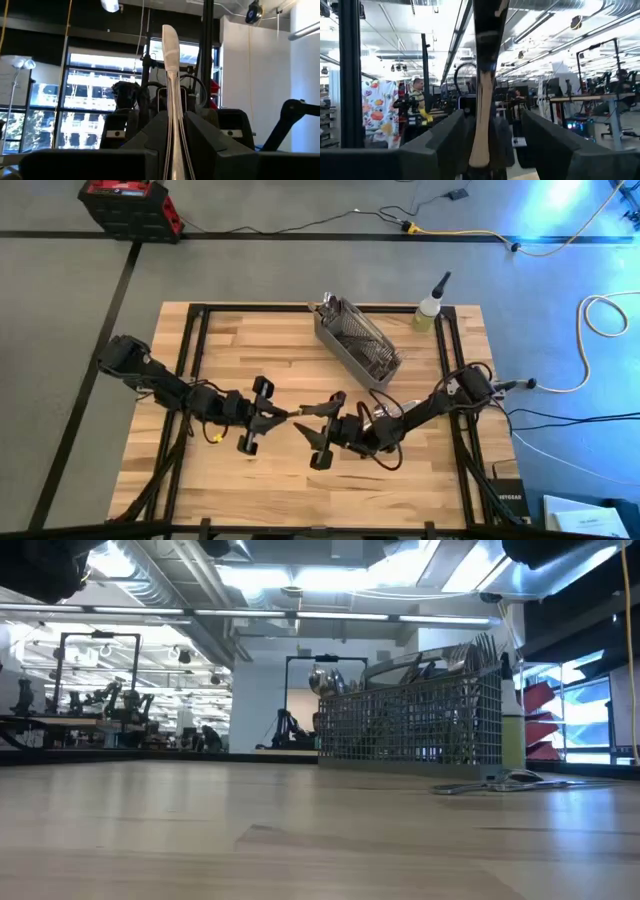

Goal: Sort silverware
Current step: Put the silver knife into the gray silverware organizer

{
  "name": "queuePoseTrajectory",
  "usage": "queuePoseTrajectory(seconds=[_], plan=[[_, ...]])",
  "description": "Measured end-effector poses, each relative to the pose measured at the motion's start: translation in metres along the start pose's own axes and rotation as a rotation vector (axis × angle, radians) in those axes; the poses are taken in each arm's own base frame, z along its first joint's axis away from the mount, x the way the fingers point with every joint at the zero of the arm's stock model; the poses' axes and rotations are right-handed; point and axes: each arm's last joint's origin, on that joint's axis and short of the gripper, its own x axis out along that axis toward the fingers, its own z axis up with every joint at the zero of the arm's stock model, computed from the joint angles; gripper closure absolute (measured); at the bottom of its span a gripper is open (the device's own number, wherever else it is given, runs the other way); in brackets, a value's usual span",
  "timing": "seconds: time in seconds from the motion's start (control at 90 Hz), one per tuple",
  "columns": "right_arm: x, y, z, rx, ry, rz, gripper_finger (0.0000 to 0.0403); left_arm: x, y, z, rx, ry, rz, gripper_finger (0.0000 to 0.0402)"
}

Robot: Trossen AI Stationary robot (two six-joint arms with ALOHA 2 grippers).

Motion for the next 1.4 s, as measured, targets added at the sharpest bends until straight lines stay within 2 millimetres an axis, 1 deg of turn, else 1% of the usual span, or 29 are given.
queuePoseTrajectory(seconds=[0.222, 0.389, 0.489, 0.611, 0.822, 0.911, 1.022, 1.067, 1.111, 1.233, 1.4], plan=[[0.009, 0.005, 0.01, 0.019, -0.048, 0.039, 0.022, 0.0, 0.0, 0.0, -0.007, 0.0, -0.001, 0.0358], [0.015, 0.003, 0.012, 0.02, -0.064, 0.05, 0.022, 0.0, 0.0, 0.0, -0.007, 0.0, -0.001, 0.0357], [0.016, 0.001, 0.011, 0.021, -0.063, 0.056, 0.0227, 0.0, 0.0, 0.001, -0.008, -0.003, -0.001, 0.0357], [0.016, 0.001, 0.011, 0.038, -0.061, 0.061, 0.0248, 0.0, 0.0, 0.001, -0.004, -0.004, -0.001, 0.0357], [0.016, 0.002, 0.011, 0.043, -0.064, 0.079, 0.0296, 0.0, 0.0, 0.001, 0.0, -0.004, -0.005, 0.0357], [0.016, 0.002, 0.011, 0.048, -0.067, 0.094, 0.0324, 0.0, 0.0, 0.001, 0.0, -0.006, -0.009, 0.0357], [0.017, 0.001, 0.01, 0.056, -0.072, 0.14, 0.0373, 0.0, -0.001, 0.002, 0.002, -0.01, -0.024, 0.0357], [0.018, 0.001, 0.01, 0.064, -0.074, 0.159, 0.0385, 0.0, -0.001, 0.002, 0.004, -0.013, -0.033, 0.0357], [0.019, 0.0, 0.01, 0.07, -0.076, 0.164, 0.0388, 0.0, -0.001, 0.002, 0.004, -0.014, -0.036, 0.0357], [0.02, -0.001, 0.01, 0.083, -0.073, 0.169, 0.0379, 0.0, -0.001, 0.002, 0.006, -0.013, -0.035, 0.0356], [0.02, -0.002, 0.01, 0.079, -0.072, 0.172, 0.039, 0.0, -0.001, 0.001, -0.035, -0.002, -0.031, 0.0342]])
